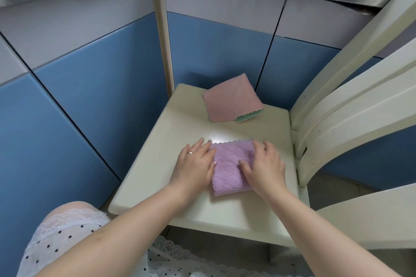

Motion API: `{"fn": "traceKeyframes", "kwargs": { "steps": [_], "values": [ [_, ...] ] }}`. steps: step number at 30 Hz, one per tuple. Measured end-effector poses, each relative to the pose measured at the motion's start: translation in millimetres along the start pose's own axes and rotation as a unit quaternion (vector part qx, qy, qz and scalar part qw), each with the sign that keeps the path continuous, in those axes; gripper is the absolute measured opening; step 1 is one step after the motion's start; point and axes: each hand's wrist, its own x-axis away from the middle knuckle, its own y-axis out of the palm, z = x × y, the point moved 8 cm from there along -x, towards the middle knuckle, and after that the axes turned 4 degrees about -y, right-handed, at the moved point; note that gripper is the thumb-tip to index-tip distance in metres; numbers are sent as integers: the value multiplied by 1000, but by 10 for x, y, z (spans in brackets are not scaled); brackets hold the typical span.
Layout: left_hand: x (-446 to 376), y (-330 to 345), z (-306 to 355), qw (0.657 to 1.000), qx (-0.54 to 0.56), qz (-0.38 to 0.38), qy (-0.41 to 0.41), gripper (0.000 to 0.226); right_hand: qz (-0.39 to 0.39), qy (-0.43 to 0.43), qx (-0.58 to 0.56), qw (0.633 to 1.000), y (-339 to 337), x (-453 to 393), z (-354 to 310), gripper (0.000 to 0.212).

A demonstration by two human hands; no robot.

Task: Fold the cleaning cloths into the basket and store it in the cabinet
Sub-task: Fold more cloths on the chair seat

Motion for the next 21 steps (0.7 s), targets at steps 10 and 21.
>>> {"fn": "traceKeyframes", "kwargs": {
  "steps": [10, 21],
  "values": [
    [-32, 461, 187, 986, -110, -117, 46, 73, -116, -176, 50, 976, 425, 21, -342, 82],
    [-41, 303, 93, 992, -33, -121, -29, 62, -107, -64, -18, 992, 228, -8, -2, 60]
  ]
}}
